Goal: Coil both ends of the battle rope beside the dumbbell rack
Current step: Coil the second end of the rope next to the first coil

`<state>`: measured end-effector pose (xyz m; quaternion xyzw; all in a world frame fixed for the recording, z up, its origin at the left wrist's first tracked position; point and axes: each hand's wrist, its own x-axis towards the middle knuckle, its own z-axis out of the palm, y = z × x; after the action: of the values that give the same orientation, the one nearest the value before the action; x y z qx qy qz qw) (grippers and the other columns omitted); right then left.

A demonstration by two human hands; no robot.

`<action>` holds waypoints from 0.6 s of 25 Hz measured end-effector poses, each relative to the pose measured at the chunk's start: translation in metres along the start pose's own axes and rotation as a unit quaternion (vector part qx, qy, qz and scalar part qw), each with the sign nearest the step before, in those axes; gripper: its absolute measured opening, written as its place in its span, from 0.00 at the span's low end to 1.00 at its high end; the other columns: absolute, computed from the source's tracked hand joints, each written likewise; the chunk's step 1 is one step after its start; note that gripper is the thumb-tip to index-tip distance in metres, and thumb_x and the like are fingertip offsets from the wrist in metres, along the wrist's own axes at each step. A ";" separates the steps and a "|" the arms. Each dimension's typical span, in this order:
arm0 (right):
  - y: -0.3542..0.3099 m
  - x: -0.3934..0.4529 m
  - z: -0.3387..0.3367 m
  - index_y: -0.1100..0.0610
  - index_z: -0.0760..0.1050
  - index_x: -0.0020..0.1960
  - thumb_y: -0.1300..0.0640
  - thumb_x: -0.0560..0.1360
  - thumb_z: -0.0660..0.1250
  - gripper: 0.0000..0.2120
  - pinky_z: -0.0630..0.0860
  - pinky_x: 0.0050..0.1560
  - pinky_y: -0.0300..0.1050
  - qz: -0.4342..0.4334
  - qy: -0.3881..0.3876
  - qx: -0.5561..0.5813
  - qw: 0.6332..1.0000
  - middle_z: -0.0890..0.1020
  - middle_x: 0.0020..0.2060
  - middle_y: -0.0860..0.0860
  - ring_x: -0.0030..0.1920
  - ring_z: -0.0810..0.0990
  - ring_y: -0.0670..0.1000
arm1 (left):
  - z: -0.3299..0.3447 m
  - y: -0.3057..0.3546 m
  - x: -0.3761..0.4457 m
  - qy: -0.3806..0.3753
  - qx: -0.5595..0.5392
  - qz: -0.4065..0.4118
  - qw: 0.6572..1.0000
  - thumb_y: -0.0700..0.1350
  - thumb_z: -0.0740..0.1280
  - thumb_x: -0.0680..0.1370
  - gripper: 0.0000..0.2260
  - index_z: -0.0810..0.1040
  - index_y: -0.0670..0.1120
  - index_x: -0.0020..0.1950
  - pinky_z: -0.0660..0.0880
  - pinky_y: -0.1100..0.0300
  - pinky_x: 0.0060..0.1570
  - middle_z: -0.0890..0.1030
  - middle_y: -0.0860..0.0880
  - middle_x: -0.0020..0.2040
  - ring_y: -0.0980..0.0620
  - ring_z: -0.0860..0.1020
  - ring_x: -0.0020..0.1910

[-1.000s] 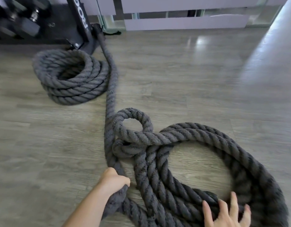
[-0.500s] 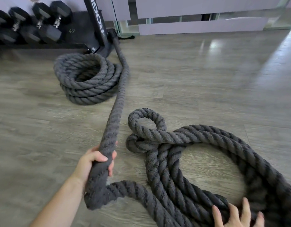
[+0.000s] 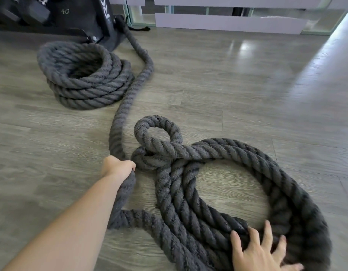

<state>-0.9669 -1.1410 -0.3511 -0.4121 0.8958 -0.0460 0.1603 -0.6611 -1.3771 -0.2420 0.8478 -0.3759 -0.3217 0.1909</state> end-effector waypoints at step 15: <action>-0.028 -0.013 -0.038 0.32 0.72 0.63 0.26 0.71 0.58 0.23 0.42 0.72 0.73 0.058 0.028 -0.091 0.994 0.52 0.80 0.39 0.79 0.45 0.56 | 0.038 -0.055 -0.060 -0.250 0.531 0.673 0.451 0.78 0.69 0.60 0.66 0.33 0.49 0.80 0.31 0.39 0.74 0.37 0.40 0.80 0.39 0.35 0.79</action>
<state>-0.9506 -1.1515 -0.3054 -0.3708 0.9227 0.0334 0.0997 -0.6893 -1.2990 -0.2761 0.1500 -0.9584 -0.0289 -0.2411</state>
